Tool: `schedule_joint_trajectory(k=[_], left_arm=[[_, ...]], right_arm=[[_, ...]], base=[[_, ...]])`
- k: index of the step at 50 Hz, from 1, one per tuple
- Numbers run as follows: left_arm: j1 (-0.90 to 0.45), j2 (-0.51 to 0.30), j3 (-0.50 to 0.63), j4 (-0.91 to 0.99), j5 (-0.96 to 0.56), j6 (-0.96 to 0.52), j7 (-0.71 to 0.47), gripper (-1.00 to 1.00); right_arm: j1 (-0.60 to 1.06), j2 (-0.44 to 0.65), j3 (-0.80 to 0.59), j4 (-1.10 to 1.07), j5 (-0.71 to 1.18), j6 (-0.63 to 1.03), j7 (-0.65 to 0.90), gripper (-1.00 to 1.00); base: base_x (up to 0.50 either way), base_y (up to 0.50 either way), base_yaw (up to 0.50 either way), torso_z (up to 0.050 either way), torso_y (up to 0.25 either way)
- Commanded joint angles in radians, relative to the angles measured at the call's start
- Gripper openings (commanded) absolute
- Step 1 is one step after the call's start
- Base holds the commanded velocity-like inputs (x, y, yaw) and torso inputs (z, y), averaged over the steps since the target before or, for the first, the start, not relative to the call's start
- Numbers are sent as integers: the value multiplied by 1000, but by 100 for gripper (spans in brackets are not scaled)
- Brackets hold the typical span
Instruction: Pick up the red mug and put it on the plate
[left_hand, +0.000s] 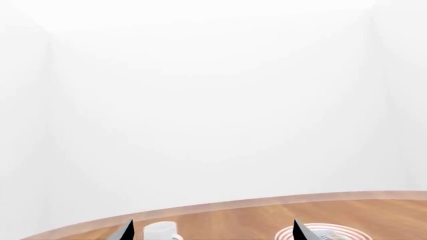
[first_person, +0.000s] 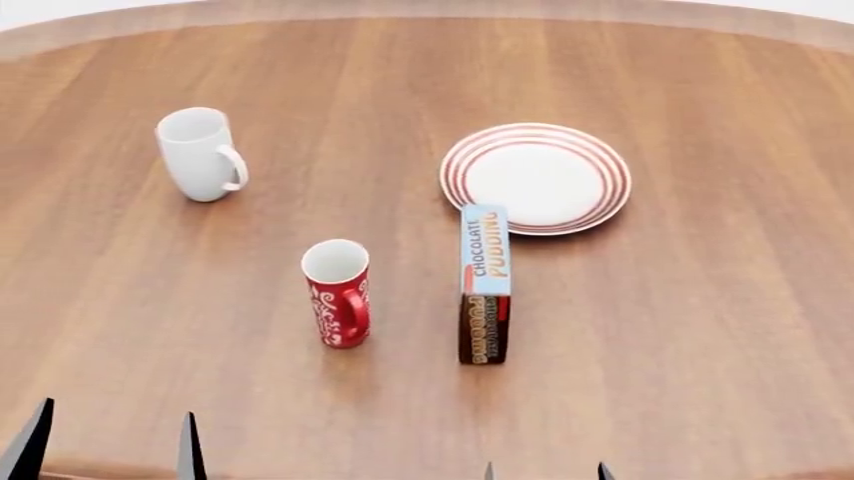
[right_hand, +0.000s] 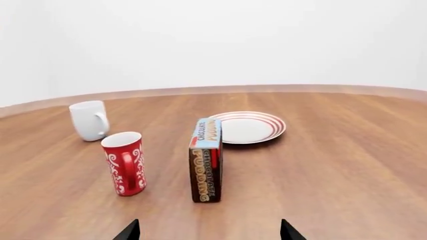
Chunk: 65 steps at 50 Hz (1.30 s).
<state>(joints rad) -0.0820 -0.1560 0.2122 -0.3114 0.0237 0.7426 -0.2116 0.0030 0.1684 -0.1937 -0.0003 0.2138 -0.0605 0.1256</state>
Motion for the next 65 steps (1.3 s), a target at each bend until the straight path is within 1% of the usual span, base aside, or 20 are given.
schedule_joint_trajectory(k=[1,65], left_arm=[[-1,-6,9,1,-5,-2,-6,100],[-9,-31,49,-5,-18,9,-38,100]], right_arm=[[3,6,-8,0,5,2,6,100],[7,32,-37,2,32,-10,35,100]], base=[[0,172,0,0,0],[0,169,0,0,0]])
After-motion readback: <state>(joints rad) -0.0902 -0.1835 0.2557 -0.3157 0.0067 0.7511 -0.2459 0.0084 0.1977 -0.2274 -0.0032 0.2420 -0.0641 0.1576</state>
